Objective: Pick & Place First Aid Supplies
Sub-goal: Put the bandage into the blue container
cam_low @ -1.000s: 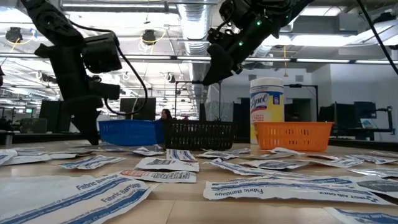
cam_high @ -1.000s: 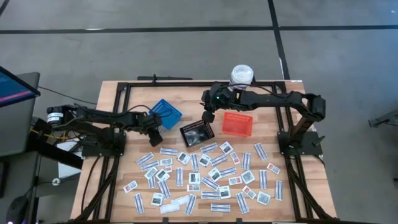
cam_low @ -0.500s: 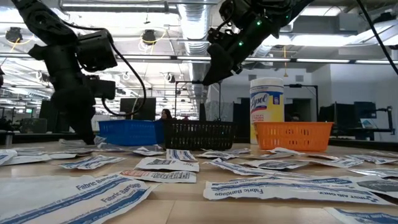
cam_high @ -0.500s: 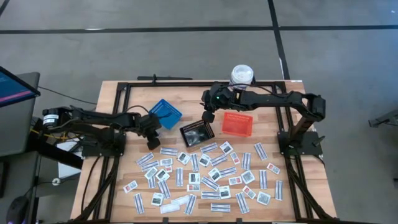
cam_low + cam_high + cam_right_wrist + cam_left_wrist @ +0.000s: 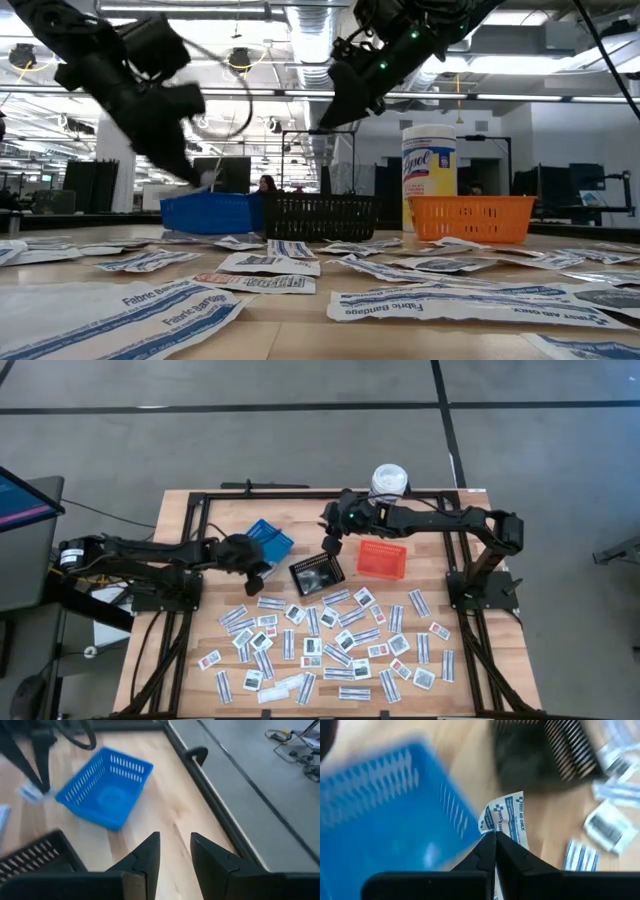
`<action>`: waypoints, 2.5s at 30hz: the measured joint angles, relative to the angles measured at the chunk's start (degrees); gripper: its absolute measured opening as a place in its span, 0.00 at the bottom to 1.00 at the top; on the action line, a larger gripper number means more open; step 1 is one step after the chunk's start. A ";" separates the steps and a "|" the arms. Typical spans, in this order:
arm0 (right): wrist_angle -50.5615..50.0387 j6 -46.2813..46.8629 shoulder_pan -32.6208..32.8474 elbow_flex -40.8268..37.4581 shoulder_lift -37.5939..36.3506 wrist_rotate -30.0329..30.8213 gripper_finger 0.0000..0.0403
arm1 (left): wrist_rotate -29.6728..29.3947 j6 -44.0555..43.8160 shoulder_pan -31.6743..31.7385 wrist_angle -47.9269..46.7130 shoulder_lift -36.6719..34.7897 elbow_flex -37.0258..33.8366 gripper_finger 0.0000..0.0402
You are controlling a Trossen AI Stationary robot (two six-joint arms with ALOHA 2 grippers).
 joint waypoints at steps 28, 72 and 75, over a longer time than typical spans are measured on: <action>23.74 -7.55 3.46 2.54 5.73 -9.44 0.25 | -17.78 29.64 1.79 41.74 -0.31 0.20 0.02; 27.84 -8.37 4.89 2.54 5.73 -4.46 0.25 | -17.55 24.54 1.57 43.18 -0.31 0.20 0.02; 27.93 -8.37 4.89 2.54 5.73 -4.47 0.25 | -14.88 22.71 1.59 43.52 -0.31 0.20 0.03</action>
